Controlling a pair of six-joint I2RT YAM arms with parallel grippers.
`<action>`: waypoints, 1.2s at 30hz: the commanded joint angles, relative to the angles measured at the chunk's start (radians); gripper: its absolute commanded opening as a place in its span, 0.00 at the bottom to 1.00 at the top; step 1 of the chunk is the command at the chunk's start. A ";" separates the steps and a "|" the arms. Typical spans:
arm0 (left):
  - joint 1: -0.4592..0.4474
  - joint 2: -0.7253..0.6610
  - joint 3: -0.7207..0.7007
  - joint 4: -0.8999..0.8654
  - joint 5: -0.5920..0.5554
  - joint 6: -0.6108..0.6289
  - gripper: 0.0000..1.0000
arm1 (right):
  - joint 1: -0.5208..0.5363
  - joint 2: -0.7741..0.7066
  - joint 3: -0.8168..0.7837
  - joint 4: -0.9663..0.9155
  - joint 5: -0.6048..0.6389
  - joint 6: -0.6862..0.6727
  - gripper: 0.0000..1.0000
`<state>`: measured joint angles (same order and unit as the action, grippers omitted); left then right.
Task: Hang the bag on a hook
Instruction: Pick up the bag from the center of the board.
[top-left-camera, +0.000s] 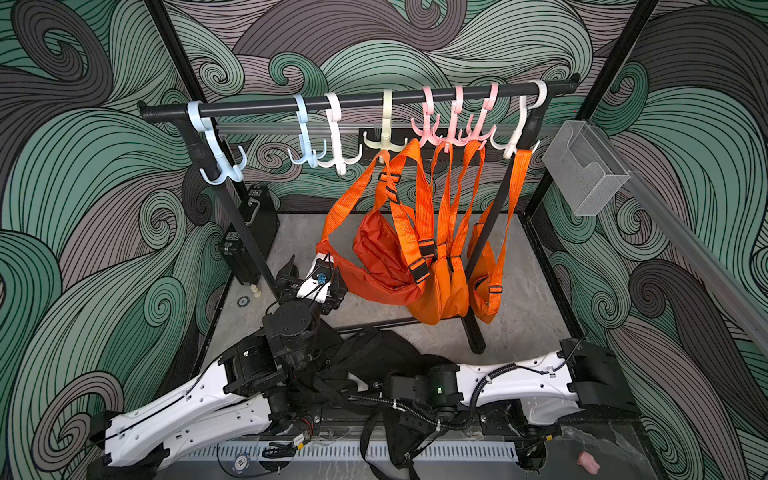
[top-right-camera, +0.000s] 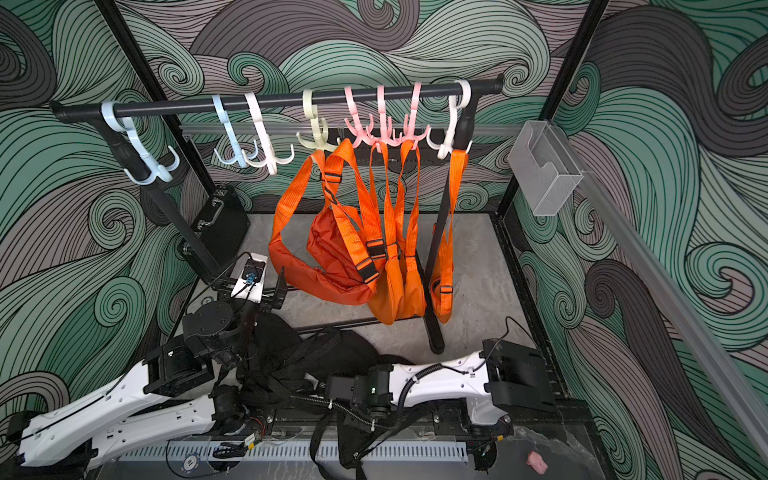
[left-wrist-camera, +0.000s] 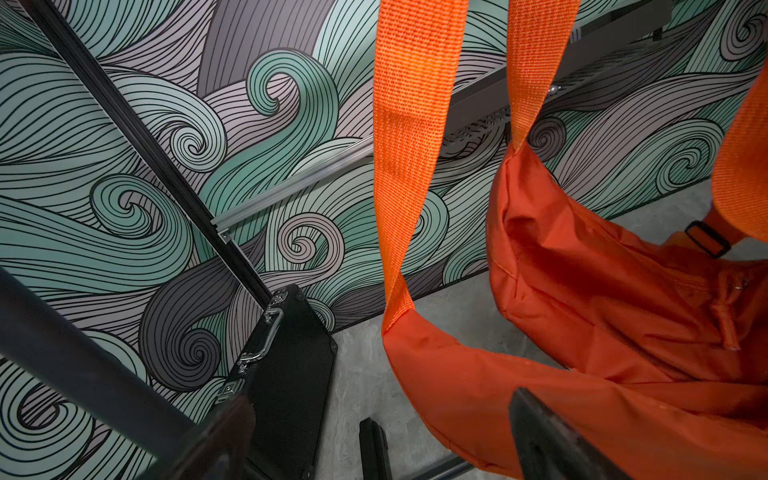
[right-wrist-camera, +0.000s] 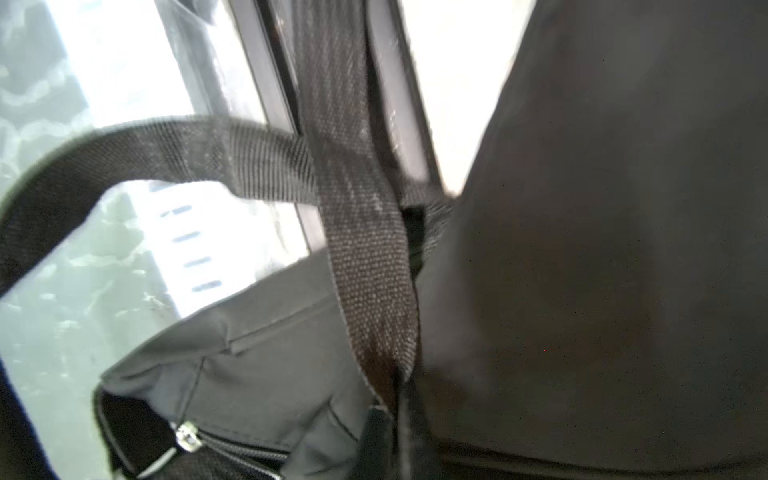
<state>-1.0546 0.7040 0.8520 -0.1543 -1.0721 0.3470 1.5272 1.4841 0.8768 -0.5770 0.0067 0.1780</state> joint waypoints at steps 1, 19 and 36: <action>0.007 0.009 0.043 -0.073 0.032 -0.021 0.98 | -0.017 -0.106 0.064 -0.072 0.096 -0.053 0.00; -0.029 -0.081 0.179 -0.474 0.966 -0.276 0.99 | -0.301 -0.323 0.466 -0.137 0.192 -0.306 0.00; -0.029 -0.006 0.022 -0.303 0.822 -0.388 0.58 | -0.309 -0.349 0.634 -0.154 0.181 -0.383 0.00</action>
<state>-1.0801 0.7456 0.8669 -0.4786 -0.1654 -0.0166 1.2217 1.1721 1.4620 -0.7296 0.1837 -0.1642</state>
